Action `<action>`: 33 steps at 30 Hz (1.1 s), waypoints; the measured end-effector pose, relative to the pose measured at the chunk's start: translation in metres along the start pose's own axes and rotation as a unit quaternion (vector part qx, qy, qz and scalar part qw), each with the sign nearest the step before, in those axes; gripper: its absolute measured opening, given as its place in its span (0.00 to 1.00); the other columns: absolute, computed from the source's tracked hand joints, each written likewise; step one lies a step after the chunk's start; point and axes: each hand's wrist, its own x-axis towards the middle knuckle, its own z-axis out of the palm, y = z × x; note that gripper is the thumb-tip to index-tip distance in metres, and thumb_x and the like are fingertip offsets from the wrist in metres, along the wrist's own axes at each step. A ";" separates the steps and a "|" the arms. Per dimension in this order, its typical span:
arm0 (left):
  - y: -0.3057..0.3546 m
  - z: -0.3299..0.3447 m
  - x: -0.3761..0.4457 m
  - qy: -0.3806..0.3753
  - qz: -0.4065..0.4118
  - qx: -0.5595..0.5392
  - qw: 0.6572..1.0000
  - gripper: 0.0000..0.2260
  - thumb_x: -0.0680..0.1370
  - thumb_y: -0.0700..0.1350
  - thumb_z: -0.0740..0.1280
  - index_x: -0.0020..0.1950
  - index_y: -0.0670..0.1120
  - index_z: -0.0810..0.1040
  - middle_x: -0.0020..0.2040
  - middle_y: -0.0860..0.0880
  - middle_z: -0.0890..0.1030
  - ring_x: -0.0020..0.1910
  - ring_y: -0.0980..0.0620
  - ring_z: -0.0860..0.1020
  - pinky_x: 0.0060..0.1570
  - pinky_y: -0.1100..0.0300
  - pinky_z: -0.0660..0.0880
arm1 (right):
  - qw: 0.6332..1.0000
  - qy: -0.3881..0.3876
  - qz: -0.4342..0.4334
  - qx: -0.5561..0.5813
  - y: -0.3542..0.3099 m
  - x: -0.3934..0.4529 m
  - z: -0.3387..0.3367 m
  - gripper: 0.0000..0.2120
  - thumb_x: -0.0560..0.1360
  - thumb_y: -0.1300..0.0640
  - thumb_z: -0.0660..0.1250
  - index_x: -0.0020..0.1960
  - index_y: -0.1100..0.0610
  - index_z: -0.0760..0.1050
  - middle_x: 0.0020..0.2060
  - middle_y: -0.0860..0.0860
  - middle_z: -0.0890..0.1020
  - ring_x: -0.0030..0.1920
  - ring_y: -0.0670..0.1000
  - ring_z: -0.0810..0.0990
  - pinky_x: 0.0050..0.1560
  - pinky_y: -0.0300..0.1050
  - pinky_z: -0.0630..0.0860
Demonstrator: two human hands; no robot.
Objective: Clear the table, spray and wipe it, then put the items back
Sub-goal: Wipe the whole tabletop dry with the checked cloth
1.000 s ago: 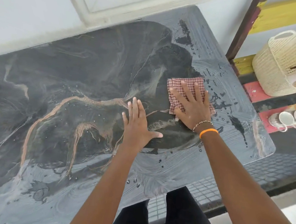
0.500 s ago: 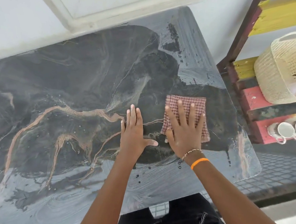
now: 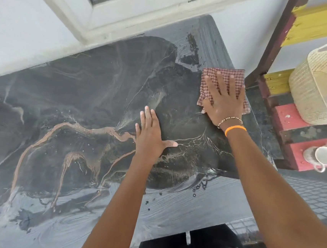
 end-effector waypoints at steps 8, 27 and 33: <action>0.001 -0.003 0.012 -0.018 0.001 0.006 1.000 0.55 0.66 0.62 0.69 0.75 0.38 0.36 0.76 0.42 0.36 0.76 0.43 0.38 0.73 0.46 0.45 | 0.991 -0.025 0.133 -0.011 -0.038 -0.088 0.012 0.34 0.72 0.45 0.45 0.77 0.52 0.44 0.77 0.55 0.48 0.75 0.65 0.45 0.70 0.70 0.44; -0.003 -0.038 0.085 0.010 -0.012 -0.023 1.000 0.56 0.66 0.63 0.70 0.75 0.38 0.38 0.77 0.42 0.36 0.76 0.44 0.37 0.73 0.46 0.43 | 1.000 0.004 -0.003 -0.001 -0.030 0.114 -0.005 0.28 0.77 0.47 0.51 0.76 0.45 0.50 0.77 0.49 0.52 0.76 0.61 0.48 0.73 0.65 0.44; -0.006 -0.033 0.093 0.003 -0.020 -0.003 1.000 0.56 0.65 0.64 0.68 0.75 0.38 0.36 0.76 0.42 0.35 0.76 0.44 0.37 0.73 0.46 0.43 | 0.986 0.017 0.165 0.005 -0.043 0.055 0.005 0.32 0.75 0.47 0.50 0.77 0.50 0.47 0.77 0.55 0.50 0.75 0.65 0.47 0.71 0.69 0.45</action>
